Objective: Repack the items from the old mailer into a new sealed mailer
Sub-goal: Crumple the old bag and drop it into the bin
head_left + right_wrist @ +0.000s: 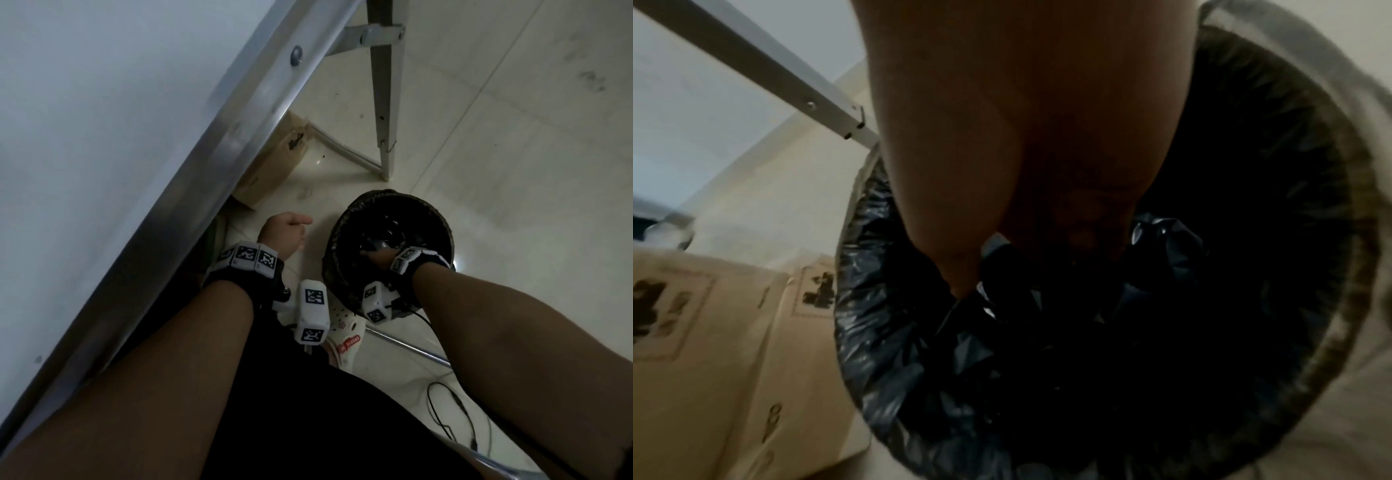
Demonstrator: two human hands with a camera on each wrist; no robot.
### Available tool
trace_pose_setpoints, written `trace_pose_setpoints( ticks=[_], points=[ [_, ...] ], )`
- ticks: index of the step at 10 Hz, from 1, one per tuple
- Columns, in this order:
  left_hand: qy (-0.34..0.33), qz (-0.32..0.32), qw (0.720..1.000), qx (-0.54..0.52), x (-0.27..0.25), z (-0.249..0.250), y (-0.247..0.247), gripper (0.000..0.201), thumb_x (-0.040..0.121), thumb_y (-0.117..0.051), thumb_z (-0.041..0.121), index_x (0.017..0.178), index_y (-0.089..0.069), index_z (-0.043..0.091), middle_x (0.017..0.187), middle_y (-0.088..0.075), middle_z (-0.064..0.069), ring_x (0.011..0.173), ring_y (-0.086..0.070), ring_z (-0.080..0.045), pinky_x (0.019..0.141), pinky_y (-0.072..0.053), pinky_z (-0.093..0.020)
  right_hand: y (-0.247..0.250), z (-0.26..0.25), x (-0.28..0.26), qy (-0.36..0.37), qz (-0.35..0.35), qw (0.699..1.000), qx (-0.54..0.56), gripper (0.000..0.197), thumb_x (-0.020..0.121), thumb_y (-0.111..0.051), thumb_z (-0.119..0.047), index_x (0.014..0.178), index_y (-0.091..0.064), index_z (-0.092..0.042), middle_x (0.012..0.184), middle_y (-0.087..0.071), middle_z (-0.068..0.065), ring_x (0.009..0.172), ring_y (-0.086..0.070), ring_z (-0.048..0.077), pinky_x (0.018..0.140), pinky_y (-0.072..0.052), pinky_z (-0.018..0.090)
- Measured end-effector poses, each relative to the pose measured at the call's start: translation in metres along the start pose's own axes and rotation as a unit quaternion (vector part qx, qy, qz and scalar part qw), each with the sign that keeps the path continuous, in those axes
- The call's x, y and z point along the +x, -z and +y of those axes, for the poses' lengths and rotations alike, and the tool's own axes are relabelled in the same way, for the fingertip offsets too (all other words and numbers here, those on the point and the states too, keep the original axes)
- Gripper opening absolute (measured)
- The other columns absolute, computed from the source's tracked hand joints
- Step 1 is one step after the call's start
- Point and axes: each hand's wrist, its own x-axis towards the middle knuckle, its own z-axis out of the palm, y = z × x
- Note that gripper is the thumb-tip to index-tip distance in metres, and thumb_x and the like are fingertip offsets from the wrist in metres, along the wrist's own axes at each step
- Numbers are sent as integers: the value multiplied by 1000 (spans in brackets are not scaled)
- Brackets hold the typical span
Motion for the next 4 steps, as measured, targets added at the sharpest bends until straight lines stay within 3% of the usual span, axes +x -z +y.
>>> trace_pose_setpoints(
  ticks=[1,2,3,4],
  points=[
    [7,5,1000,-9,4,-6,0,33,92,-37,-2,110,-64,6,79,-56,-1,80,-59,-15,78,-53,-26,2,-5,2,-3,-16,999,48,60,99,-32,-49,150,-27,-18,155,-31,11,139,-34,32,111,-27,38],
    [17,2,1000,-5,2,-8,0,34,93,-37,-2,117,-62,1,85,-59,-7,81,-58,-13,74,-49,-18,-5,-5,2,-21,-27,996,77,61,99,-33,-46,151,-23,-14,157,-25,11,142,-28,32,115,-25,38],
    [13,12,1000,-9,0,-7,0,33,93,-39,0,114,-64,4,99,-59,-14,95,-58,-20,77,-51,-21,-16,4,8,-30,-35,994,99,67,96,-38,-52,152,-23,-17,158,-23,9,144,-26,31,117,-22,43],
    [7,10,1000,-1,-3,-3,1,33,92,-40,1,110,-66,9,101,-60,-12,99,-59,-20,86,-52,-30,-19,4,6,-35,-24,996,76,65,94,-39,-55,149,-30,-20,155,-31,9,141,-30,31,117,-23,40]
  ],
)
